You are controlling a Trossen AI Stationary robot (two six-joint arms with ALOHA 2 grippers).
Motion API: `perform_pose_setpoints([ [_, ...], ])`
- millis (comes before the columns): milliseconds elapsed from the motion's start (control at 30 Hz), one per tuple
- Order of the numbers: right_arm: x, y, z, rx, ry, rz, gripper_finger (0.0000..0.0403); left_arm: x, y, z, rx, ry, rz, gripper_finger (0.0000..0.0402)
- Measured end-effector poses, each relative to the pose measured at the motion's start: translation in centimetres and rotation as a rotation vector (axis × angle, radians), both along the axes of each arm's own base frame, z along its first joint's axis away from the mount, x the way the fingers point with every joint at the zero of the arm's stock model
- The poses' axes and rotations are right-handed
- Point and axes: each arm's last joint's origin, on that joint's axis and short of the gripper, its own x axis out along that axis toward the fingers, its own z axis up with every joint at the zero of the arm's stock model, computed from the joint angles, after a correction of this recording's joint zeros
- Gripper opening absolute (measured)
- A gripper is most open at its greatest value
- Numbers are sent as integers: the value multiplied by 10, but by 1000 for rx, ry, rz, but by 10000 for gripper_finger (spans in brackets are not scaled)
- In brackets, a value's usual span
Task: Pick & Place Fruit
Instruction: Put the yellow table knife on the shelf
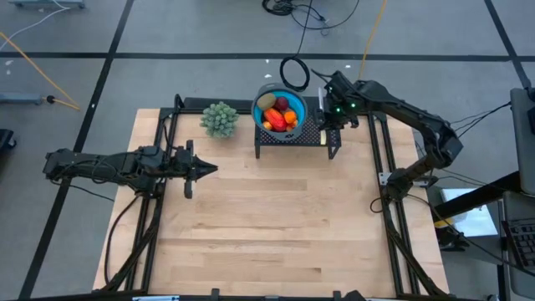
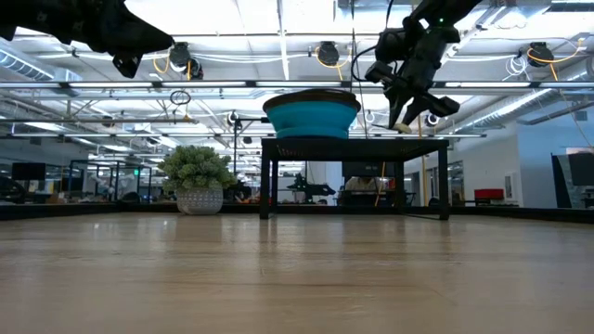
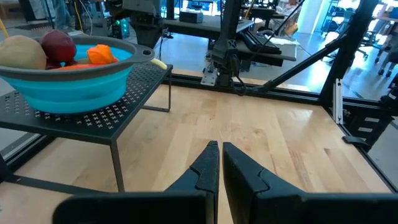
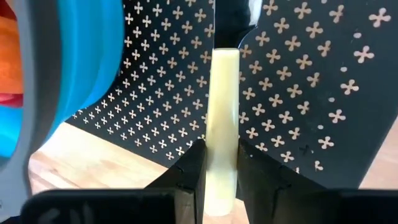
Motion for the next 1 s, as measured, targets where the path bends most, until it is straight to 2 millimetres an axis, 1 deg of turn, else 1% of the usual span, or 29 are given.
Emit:
perform_pose_setpoints([
  [200,2,-2,-5,-6,13,24,64,0,0,0,-26,-3,4,19],
  [433,2,-4,-4,-55,36,28,64,0,0,0,-24,-3,5,19],
  [1000,2,-4,-4,-63,35,39,64,0,0,0,-24,-3,10,19],
])
